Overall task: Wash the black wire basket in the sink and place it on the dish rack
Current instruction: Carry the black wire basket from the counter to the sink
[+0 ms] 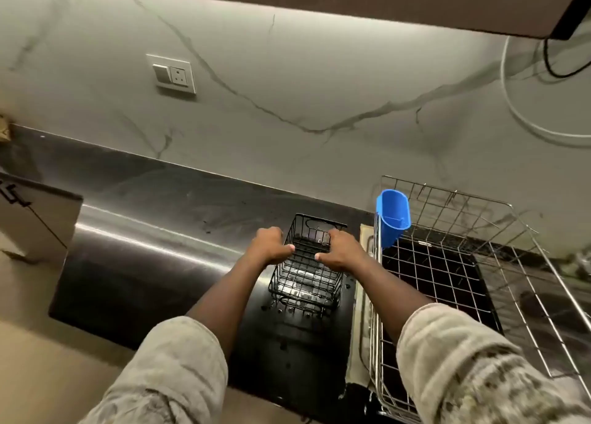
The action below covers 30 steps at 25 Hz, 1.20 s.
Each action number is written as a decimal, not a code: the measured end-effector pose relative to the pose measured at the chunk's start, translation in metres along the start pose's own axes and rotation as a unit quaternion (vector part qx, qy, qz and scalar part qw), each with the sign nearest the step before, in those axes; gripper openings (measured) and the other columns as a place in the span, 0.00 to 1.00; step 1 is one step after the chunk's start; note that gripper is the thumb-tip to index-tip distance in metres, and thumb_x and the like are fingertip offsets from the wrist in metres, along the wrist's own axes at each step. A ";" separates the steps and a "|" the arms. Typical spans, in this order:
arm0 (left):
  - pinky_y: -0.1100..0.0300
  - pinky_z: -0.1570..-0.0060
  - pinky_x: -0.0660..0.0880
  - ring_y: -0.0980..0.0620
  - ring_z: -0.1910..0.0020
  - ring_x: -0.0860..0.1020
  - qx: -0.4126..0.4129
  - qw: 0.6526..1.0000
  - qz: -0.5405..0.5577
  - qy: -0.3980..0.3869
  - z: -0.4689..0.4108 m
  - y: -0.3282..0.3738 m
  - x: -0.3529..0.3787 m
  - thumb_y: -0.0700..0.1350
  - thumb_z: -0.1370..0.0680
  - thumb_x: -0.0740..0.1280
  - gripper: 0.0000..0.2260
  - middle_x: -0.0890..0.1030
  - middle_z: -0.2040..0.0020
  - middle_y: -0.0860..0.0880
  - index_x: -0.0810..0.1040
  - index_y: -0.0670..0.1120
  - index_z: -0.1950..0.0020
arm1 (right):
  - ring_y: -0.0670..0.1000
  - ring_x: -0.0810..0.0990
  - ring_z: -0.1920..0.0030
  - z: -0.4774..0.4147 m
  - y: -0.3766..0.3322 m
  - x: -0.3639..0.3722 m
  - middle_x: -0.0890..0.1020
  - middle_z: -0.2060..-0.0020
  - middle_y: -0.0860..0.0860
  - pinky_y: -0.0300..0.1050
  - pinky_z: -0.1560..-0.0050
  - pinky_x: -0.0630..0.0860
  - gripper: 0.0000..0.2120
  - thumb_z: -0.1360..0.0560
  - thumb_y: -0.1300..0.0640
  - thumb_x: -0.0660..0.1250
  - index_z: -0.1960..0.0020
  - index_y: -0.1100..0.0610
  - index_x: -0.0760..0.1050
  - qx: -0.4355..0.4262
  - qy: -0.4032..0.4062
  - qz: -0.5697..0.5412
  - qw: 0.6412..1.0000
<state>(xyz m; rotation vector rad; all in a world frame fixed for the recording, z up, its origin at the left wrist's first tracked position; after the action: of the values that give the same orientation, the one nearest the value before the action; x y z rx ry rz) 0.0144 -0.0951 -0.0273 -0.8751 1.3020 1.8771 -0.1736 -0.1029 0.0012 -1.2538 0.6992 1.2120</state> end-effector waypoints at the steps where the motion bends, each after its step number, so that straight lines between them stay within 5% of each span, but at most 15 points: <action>1: 0.45 0.52 0.85 0.39 0.45 0.81 -0.014 1.000 0.015 -0.012 -0.003 -0.002 0.005 0.56 0.22 0.71 0.24 0.75 0.36 0.40 0.75 0.43 0.31 | 0.58 0.72 0.31 -0.001 0.007 0.003 0.71 0.29 0.59 0.51 0.32 0.73 0.38 0.26 0.46 0.73 0.24 0.61 0.62 0.020 -0.006 0.008 1.000; 5: 0.48 0.50 0.84 0.41 0.44 0.82 -0.032 0.999 0.004 -0.026 -0.008 -0.008 0.015 0.43 0.24 0.71 0.16 0.77 0.38 0.43 0.77 0.43 0.36 | 0.55 0.79 0.43 0.001 0.026 0.017 0.75 0.37 0.60 0.44 0.46 0.79 0.34 0.24 0.52 0.70 0.25 0.65 0.62 0.105 -0.068 0.040 0.991; 8: 0.50 0.66 0.85 0.40 0.56 0.84 -0.050 0.998 0.019 -0.034 -0.009 -0.011 0.014 0.33 0.27 0.66 0.14 0.76 0.47 0.44 0.80 0.43 0.44 | 0.57 0.79 0.42 0.000 0.025 0.022 0.74 0.35 0.61 0.44 0.45 0.80 0.34 0.24 0.58 0.68 0.24 0.67 0.58 0.131 -0.086 0.040 0.987; 11: 0.51 0.67 0.85 0.44 0.61 0.84 -0.046 0.998 0.022 -0.043 -0.009 -0.009 0.014 0.33 0.28 0.67 0.09 0.80 0.52 0.43 0.80 0.40 0.50 | 0.56 0.79 0.43 0.001 0.024 0.024 0.73 0.36 0.61 0.45 0.45 0.81 0.38 0.26 0.66 0.68 0.21 0.66 0.52 0.146 -0.077 0.038 0.986; 17: 0.48 0.63 0.86 0.45 0.63 0.87 -0.061 0.995 0.057 -0.059 -0.006 -0.014 -0.009 0.34 0.30 0.68 0.05 0.85 0.59 0.40 0.82 0.36 0.56 | 0.48 0.79 0.59 0.007 0.013 0.012 0.75 0.53 0.54 0.39 0.64 0.81 0.41 0.29 0.70 0.70 0.21 0.63 0.53 0.147 -0.048 -0.031 0.988; 21: 0.46 0.60 0.86 0.43 0.61 0.87 -0.053 0.994 0.076 -0.052 0.008 -0.011 -0.048 0.33 0.31 0.67 0.08 0.86 0.59 0.37 0.84 0.33 0.56 | 0.46 0.76 0.65 0.018 -0.009 -0.023 0.74 0.60 0.52 0.36 0.75 0.71 0.17 0.28 0.67 0.70 0.41 0.61 0.71 0.107 -0.014 -0.069 0.992; 25: 0.45 0.66 0.85 0.43 0.66 0.87 -0.043 0.992 0.113 -0.020 0.033 0.006 -0.086 0.31 0.27 0.64 0.08 0.86 0.61 0.37 0.81 0.31 0.52 | 0.49 0.77 0.58 0.031 -0.023 -0.060 0.76 0.56 0.52 0.37 0.68 0.72 0.15 0.32 0.62 0.73 0.48 0.58 0.71 0.059 0.053 -0.117 0.990; 30: 0.48 0.71 0.83 0.45 0.72 0.84 -0.018 0.989 0.148 0.010 0.066 0.040 -0.128 0.30 0.27 0.63 0.08 0.85 0.59 0.35 0.80 0.29 0.52 | 0.49 0.70 0.67 0.062 -0.032 -0.115 0.72 0.68 0.50 0.37 0.73 0.64 0.07 0.36 0.64 0.68 0.63 0.57 0.70 0.016 0.123 -0.132 0.983</action>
<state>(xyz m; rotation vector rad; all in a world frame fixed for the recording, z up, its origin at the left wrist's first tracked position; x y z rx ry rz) 0.0415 -0.0629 0.1163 -0.7523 1.4812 2.1291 -0.1886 -0.0731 0.1315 -1.4338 0.7017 0.8347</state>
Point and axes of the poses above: each hand's wrist, its own z-axis away from the middle knuckle, its own x-axis out of the palm, y = z × x, the point moved 10 cm from there along -z, towards the middle knuckle
